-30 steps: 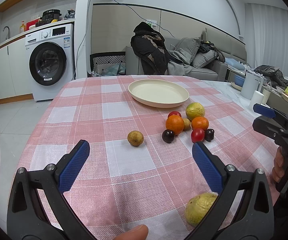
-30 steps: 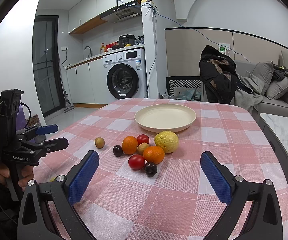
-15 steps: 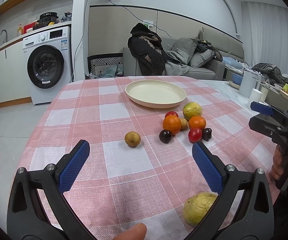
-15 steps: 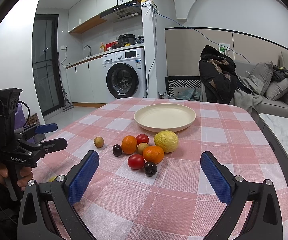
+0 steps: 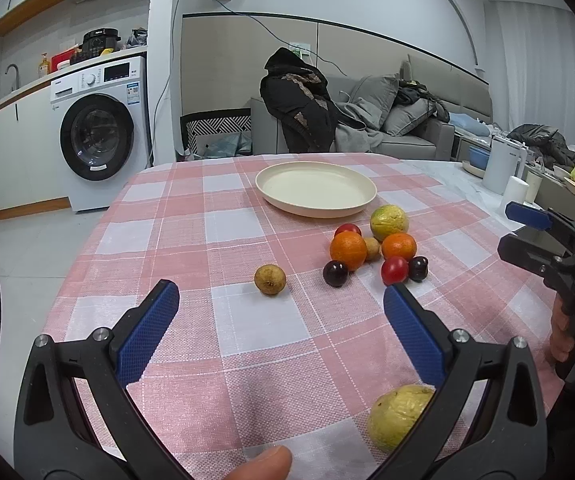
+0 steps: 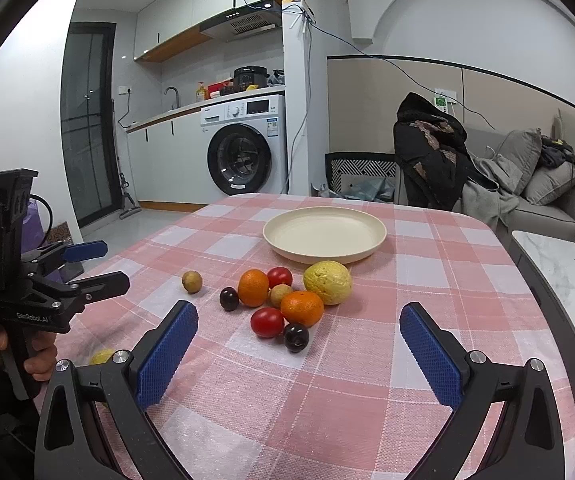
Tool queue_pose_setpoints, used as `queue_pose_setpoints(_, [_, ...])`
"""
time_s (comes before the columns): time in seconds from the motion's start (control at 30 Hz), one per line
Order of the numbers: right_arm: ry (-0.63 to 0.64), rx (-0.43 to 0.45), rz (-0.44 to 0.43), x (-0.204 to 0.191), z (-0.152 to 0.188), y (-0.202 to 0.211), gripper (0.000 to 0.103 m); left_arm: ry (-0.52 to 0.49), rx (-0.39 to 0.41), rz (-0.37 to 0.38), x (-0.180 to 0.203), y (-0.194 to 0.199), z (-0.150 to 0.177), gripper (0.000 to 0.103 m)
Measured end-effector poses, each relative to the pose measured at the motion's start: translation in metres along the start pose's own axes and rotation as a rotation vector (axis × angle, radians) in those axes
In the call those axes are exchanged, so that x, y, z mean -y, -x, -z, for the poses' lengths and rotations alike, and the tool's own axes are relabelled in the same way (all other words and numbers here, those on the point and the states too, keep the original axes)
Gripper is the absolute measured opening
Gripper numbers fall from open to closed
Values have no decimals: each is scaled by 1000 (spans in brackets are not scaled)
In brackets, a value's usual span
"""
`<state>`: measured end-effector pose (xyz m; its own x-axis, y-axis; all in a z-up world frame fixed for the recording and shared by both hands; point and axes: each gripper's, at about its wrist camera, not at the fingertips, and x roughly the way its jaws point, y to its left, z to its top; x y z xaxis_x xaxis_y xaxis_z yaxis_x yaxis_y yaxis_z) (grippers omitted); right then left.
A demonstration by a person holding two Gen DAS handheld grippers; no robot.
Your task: Organize fruits
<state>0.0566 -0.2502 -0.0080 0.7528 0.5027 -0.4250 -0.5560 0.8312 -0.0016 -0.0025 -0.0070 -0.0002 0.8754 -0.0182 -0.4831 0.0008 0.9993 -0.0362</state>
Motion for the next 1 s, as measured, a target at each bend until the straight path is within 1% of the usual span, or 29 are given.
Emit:
queue_pose_setpoints(0.07, [-4,-6,5,1,-1,-1,103,2,-8,5,0,0,0,102])
queue_pose_setpoints(0.2, [-17,-30,17,5,-1,-5,103,7,-24,49,2,1,2,102])
queue_pose_setpoints(0.33, [-23,-107,44,7,-1,-18,103,-19,-56,84,11,1,1,102])
queue_pose_setpoints(0.53, [-21,-190,27,5,2,-24,103,-61,-120,145,21,2,4,102])
queue_pose_setpoints(0.63, [-17,-215,8,1,3,-24,103,-108,-155,170,29,4,10,102])
queue_pose_setpoints(0.77, [-17,-234,-7,-3,6,-23,103,-167,-178,206,41,9,20,102])
queue_pose_setpoints(0.83, [-21,-245,-15,-4,8,-24,103,-183,-203,227,44,8,25,100])
queue_pose_setpoints(0.87, [-26,-250,-21,-4,9,-24,103,-189,-216,237,46,7,27,96])
queue_pose_setpoints(0.97, [-34,-268,-37,-5,12,-27,103,-202,-232,253,48,7,29,94])
queue_pose_setpoints(1.0, [-34,-274,-41,-6,12,-28,103,-206,-238,260,50,7,31,91])
